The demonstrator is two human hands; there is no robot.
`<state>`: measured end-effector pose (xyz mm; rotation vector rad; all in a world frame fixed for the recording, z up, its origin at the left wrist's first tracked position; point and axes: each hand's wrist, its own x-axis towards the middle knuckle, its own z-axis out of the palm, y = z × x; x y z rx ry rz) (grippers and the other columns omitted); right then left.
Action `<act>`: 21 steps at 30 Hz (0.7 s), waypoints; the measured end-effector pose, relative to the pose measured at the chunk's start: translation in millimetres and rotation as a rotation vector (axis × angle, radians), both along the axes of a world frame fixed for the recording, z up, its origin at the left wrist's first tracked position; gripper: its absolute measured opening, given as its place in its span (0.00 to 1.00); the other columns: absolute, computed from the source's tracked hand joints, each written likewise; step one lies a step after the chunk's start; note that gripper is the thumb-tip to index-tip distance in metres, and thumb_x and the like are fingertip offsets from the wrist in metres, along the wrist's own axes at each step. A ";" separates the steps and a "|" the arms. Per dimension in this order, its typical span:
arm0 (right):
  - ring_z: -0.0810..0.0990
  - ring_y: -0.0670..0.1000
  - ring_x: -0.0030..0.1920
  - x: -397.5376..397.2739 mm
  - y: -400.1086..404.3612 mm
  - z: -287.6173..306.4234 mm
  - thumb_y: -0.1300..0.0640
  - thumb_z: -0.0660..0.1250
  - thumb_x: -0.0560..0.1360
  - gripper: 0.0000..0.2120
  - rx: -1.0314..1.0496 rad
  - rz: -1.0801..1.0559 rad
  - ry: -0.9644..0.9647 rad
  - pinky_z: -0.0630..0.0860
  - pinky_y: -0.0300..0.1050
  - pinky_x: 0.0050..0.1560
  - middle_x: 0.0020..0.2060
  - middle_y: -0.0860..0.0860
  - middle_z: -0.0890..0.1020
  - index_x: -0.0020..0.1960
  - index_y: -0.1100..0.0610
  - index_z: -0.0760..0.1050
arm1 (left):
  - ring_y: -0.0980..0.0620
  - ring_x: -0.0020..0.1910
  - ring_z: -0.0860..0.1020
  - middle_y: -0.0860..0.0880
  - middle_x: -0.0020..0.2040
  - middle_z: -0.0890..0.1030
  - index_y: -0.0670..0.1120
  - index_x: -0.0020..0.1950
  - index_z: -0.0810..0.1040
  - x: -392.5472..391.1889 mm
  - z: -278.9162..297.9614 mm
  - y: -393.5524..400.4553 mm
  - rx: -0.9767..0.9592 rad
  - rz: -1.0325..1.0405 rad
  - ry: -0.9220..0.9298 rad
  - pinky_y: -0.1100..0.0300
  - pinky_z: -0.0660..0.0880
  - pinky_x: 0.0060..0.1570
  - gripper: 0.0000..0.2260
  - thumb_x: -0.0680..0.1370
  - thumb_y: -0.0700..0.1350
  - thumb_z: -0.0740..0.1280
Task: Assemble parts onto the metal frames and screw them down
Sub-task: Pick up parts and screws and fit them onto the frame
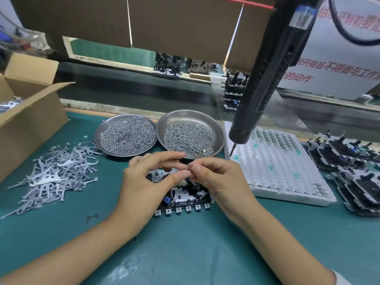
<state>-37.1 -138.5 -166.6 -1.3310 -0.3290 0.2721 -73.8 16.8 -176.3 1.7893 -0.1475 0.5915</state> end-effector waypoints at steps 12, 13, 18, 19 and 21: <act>0.80 0.47 0.36 4.0 -8.3 3.7 0.58 0.74 0.64 0.06 -0.122 0.024 -0.124 0.76 0.37 0.42 0.35 0.52 0.84 0.40 0.56 0.85 | 0.46 0.51 0.78 0.63 0.39 0.83 0.63 0.51 0.79 -0.1 -0.5 -0.3 0.012 -0.028 0.054 0.50 0.71 0.57 0.15 0.65 0.56 0.73; 0.80 0.47 0.36 5.2 -9.9 4.8 0.58 0.74 0.64 0.06 -0.134 0.052 -0.105 0.76 0.37 0.42 0.35 0.52 0.84 0.41 0.56 0.85 | 0.47 0.51 0.78 0.64 0.39 0.83 0.64 0.51 0.79 -0.5 -0.5 -0.6 0.022 -0.038 0.050 0.53 0.70 0.57 0.15 0.65 0.56 0.73; 0.77 0.47 0.33 8.6 -16.1 8.7 0.59 0.74 0.63 0.08 -0.125 0.200 0.009 0.75 0.37 0.38 0.33 0.52 0.81 0.43 0.55 0.84 | 0.57 0.48 0.76 0.63 0.41 0.83 0.63 0.53 0.80 -4.3 0.2 -3.0 0.064 -0.125 0.005 0.49 0.70 0.55 0.14 0.68 0.55 0.73; 0.77 0.47 0.32 8.5 -16.5 9.9 0.59 0.74 0.63 0.08 -0.139 0.219 0.010 0.75 0.37 0.37 0.33 0.52 0.81 0.43 0.54 0.84 | 0.58 0.47 0.76 0.63 0.41 0.83 0.62 0.53 0.80 -4.5 -0.1 -3.7 0.063 -0.139 0.001 0.49 0.70 0.54 0.14 0.68 0.53 0.74; 0.77 0.47 0.33 9.0 -19.5 16.0 0.58 0.74 0.64 0.07 -0.184 0.242 -0.005 0.76 0.37 0.38 0.33 0.50 0.82 0.42 0.53 0.84 | 0.59 0.45 0.76 0.62 0.43 0.83 0.58 0.50 0.83 -4.6 -1.1 -5.1 0.093 -0.156 -0.034 0.49 0.69 0.52 0.11 0.68 0.49 0.73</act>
